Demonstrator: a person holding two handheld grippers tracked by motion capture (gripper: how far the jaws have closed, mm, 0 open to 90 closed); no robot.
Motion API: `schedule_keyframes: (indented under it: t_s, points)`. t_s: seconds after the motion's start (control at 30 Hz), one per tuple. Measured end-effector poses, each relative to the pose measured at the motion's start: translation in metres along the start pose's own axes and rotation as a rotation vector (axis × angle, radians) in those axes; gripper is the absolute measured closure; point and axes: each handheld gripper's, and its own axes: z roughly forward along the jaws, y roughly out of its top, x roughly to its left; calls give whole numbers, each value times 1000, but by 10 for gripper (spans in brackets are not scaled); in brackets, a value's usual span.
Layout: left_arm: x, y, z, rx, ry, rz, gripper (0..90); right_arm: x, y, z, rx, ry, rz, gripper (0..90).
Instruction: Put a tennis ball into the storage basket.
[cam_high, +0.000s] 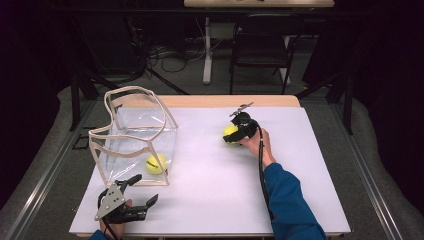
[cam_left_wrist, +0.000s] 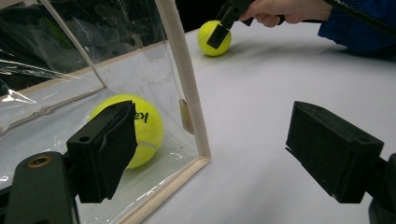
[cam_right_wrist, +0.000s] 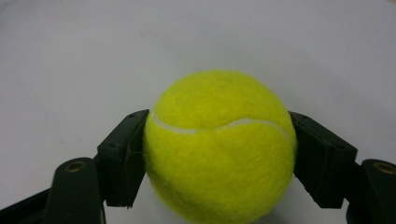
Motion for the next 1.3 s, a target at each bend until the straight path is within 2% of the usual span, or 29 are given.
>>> schedule_keyframes:
  t_s: [0.1, 0.2, 0.27, 0.4, 0.47, 0.53, 0.63, 0.7, 0.73, 0.83, 0.93, 1.0, 1.07, 1.2, 1.3]
  points:
    - [1, 0, -2, -13, 4, -3, 159, 1, 0, -3, -22, 0, -9, 263]
    - [1, 0, 0, -6, 1, 0, 159, 3, 3, -11, -36, -10, -18, 264]
    - [0, 0, -1, -5, 5, 3, 159, 4, 4, -16, -45, 0, -21, 264]
    - [1, 0, -2, -10, 11, 2, 159, 8, 8, -22, -30, -7, -51, 264]
    - [0, 0, -2, -8, 11, 4, 159, 8, 8, -25, -35, 3, -44, 265]
    - [0, 0, -3, -15, 11, 2, 159, 11, 8, -26, -6, -3, -51, 265]
    - [1, 0, -2, -10, 7, 3, 159, 10, 10, -29, 5, -9, -59, 265]
    - [0, 0, -2, -17, 12, -1, 159, 10, 10, -31, 3, 6, -57, 265]
    - [1, 0, -2, -14, 12, -2, 159, 11, 10, -31, 23, -2, -63, 265]
    - [1, 0, -2, -11, 7, 2, 159, 14, 12, -33, 32, -15, -88, 265]
    - [0, -1, 0, -8, 7, -5, 159, 14, 13, -39, 16, -7, -95, 265]
    - [0, -1, 0, -2, 7, 5, 159, 14, 15, -41, 30, 0, -99, 265]
    - [0, 0, -1, -7, 14, -3, 159, 14, 15, -45, 18, 6, -90, 265]
    - [0, 0, -1, -6, -1, 5, 159, 15, 19, -50, 13, -3, -120, 266]
    - [1, 0, -1, -7, 5, 4, 159, 16, 21, -54, 6, 5, -104, 266]
